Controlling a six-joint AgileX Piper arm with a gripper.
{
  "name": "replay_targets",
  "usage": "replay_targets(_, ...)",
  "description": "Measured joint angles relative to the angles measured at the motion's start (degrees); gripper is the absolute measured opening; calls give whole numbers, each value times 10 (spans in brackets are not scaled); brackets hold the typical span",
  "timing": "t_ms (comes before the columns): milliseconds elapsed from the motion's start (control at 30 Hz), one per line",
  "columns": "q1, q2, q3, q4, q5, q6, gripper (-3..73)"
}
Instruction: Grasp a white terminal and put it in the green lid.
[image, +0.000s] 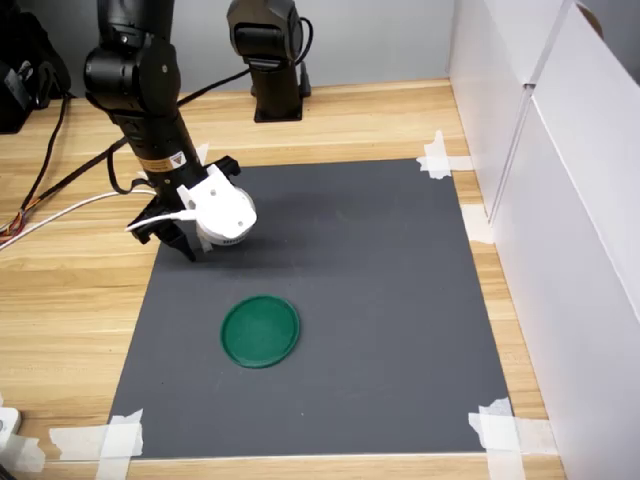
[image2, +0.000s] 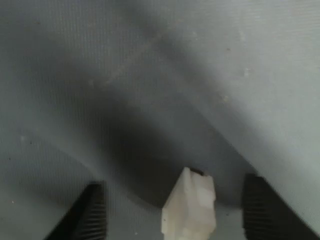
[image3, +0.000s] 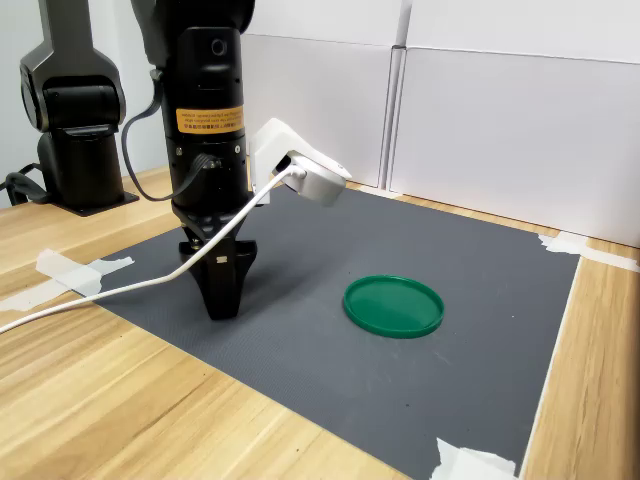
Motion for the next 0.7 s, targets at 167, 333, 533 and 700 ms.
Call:
replay_targets(167, 0, 0, 0, 7, 0, 9, 454)
replay_targets(333, 0, 0, 0, 9, 0, 25, 224)
replay_targets(533, 0, 0, -1, 9, 0, 44, 92)
replay_targets(700, 0, -8, -1, 9, 3, 56, 92)
